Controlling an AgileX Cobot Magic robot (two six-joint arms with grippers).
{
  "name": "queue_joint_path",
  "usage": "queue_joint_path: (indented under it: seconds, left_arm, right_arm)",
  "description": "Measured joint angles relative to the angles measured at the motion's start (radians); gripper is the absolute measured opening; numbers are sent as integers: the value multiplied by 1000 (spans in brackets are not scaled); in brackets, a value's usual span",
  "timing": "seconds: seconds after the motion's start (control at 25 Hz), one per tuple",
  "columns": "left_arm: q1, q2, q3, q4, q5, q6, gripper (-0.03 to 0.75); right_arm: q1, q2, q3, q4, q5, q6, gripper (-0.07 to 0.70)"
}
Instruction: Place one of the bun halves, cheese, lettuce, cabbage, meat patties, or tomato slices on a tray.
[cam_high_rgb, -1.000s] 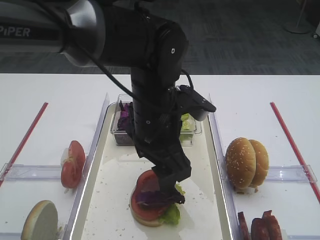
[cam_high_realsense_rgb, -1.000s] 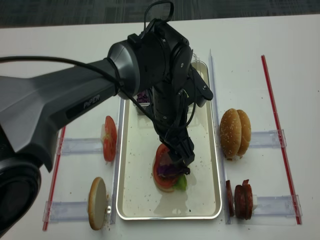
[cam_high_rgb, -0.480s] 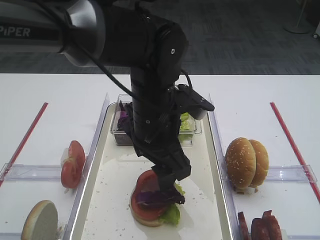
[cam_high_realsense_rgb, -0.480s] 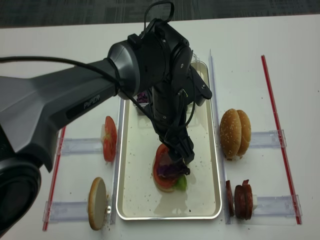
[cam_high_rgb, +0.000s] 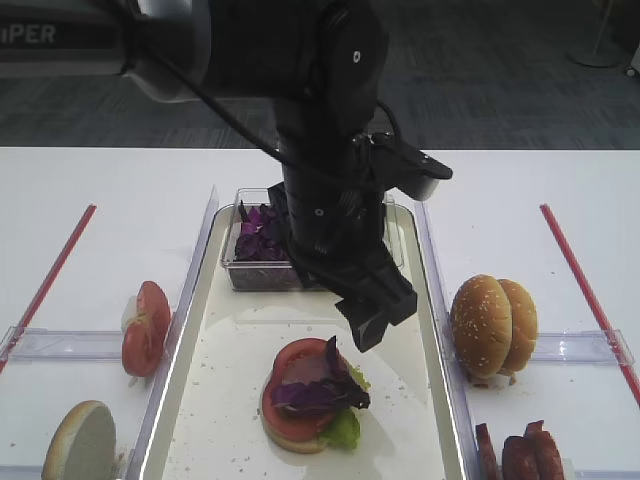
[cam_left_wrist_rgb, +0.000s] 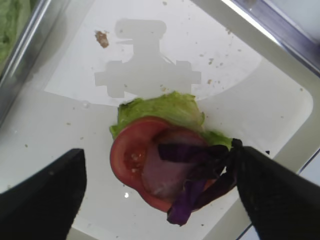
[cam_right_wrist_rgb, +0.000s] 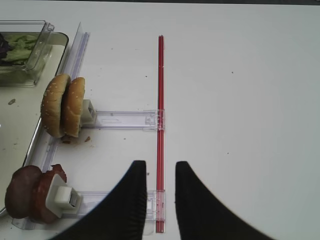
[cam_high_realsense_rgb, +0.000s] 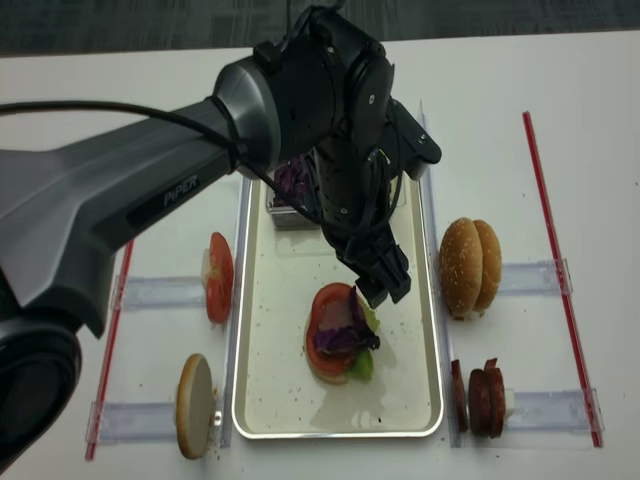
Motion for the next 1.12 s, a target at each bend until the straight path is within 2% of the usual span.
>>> queue_joint_path:
  seconds: [1.12]
  left_arm:
    - [0,-112,-17,-9,10,-49,566]
  right_arm:
    - [0,0,0,0,0,0,193]
